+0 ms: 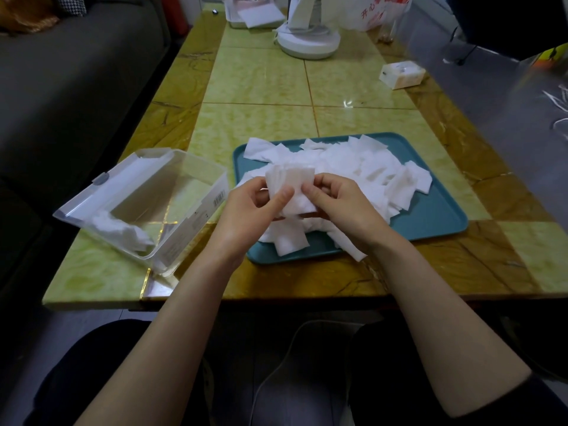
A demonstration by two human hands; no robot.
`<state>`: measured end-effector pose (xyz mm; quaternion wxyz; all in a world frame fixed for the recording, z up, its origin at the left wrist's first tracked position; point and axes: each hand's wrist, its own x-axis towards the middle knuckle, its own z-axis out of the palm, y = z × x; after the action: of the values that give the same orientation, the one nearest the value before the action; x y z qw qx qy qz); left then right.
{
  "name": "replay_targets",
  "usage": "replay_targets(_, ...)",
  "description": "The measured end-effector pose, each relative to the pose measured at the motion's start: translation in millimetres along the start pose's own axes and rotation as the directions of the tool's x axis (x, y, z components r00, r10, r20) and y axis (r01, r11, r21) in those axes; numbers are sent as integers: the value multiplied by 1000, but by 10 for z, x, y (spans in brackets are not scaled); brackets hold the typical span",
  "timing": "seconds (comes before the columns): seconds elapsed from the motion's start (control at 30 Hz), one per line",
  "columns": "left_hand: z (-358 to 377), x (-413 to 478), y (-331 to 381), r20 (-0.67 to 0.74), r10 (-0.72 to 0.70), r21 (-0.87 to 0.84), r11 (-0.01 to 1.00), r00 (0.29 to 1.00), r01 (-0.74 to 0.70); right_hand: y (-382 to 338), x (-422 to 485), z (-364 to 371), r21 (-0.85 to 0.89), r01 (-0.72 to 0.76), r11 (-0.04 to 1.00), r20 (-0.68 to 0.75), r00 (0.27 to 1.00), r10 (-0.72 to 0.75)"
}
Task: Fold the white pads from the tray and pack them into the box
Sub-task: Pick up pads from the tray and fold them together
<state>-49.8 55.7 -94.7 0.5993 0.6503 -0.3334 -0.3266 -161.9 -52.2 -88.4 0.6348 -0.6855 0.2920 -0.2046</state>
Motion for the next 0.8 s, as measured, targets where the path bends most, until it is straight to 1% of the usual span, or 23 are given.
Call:
replay_targets(0.13,-8,26,-23,2,-9,-65,998,1000,9,-33,-6,-14,180,-58,982,41,998,51)
replay_targets(0.23,-8,33,-16,-8,-5,-92,996,1000,4,-45,-10,-12,235,-46,971,47,998,36)
replay_targets(0.3,-5,36,-18,-23,-12,-104,994,1000,10,-39,-3,7,234,-36,971,17,999,32)
replay_targets(0.43,3,54,-35,-61,-29,-138,990,998,20,-20,41,3,202,-1,979,-140,990,30)
replay_targets(0.5,0,67,-43,-92,-31,-146,989,995,17,-34,48,-11,244,28,969,-180,984,17)
replay_targets(0.57,-5,76,-49,-126,-35,-153,988,991,16,-53,35,-1,288,41,957,-170,985,9)
replay_targets(0.63,-12,79,-51,-135,-41,-161,987,990,19,-56,19,34,285,41,958,-153,988,3)
replay_targets(0.73,1,78,-52,-102,-52,-148,988,993,36,-48,6,95,246,59,967,-155,988,-21)
replay_targets(0.8,27,75,-51,-90,-73,-134,989,993,61,-39,6,107,188,78,979,-167,985,-47)
